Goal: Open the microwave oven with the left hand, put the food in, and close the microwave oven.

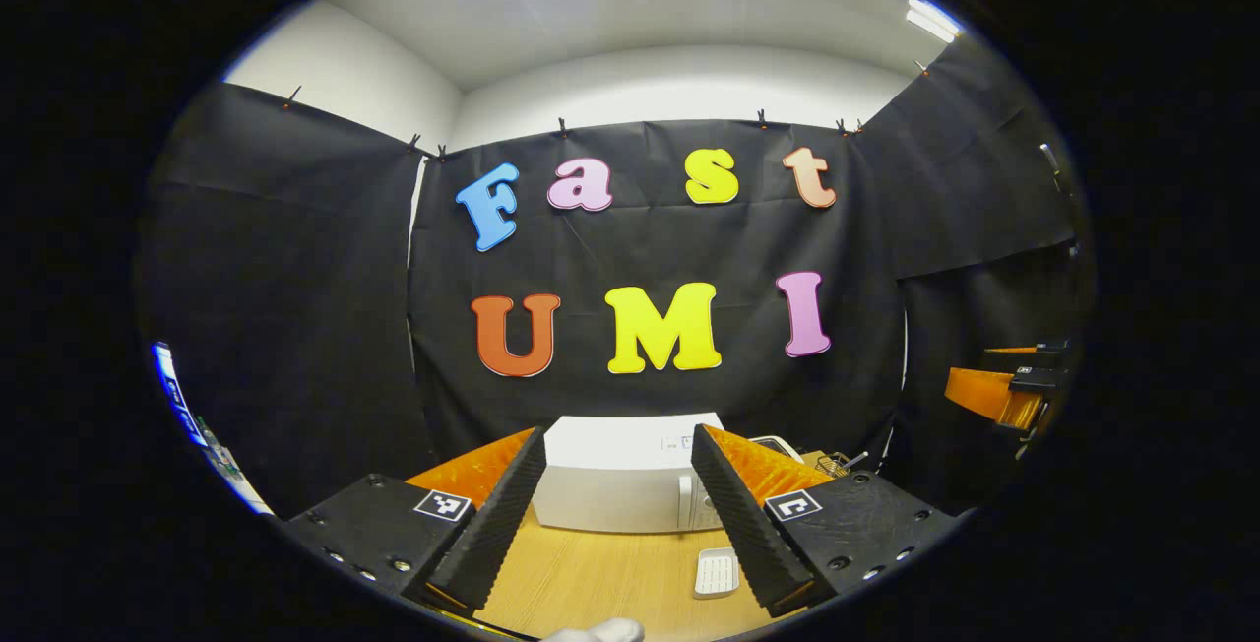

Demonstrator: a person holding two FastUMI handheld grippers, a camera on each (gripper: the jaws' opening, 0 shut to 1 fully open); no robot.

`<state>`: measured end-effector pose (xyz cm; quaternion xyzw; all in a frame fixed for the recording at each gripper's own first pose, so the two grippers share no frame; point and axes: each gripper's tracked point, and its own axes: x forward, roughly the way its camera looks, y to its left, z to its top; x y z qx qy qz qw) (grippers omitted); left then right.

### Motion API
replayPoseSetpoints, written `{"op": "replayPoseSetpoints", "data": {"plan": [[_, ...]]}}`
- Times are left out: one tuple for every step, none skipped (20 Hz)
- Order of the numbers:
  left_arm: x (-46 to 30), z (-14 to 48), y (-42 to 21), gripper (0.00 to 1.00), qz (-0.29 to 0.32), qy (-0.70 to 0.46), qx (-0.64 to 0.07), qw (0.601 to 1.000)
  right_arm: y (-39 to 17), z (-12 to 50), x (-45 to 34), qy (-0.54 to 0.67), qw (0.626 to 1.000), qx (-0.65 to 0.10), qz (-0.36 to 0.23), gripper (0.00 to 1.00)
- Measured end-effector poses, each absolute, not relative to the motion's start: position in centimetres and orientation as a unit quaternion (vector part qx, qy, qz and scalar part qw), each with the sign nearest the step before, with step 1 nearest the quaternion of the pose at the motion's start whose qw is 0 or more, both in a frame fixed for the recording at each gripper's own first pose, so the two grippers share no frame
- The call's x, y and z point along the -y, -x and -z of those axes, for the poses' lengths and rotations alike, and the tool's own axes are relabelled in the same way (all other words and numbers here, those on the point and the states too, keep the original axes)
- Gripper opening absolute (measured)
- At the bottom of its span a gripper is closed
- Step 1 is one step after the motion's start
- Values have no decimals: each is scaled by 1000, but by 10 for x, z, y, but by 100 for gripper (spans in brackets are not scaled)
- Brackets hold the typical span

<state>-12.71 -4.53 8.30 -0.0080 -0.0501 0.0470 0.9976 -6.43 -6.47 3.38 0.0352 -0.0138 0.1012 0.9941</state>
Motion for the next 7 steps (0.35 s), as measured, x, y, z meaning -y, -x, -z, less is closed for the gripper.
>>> {"op": "replayPoseSetpoints", "data": {"plan": [[44,-84,128,93,-48,8,51,998,65,-35,65,-38,994,16,-102,100],[44,-86,129,93,-49,7,52,997,65,-36,66,-41,994,16,-100,90],[45,-87,130,93,-48,6,53,997,64,-36,67,-43,994,16,-98,90],[45,-88,132,93,-47,5,54,997,64,-37,67,-47,994,15,-98,100],[44,-88,134,93,-47,4,54,997,65,-40,67,-55,993,20,-98,100],[45,-87,134,92,-46,5,53,997,66,-44,67,-62,993,23,-97,91],[44,-88,136,92,-46,6,55,997,65,-41,67,-62,993,25,-96,100]]}}
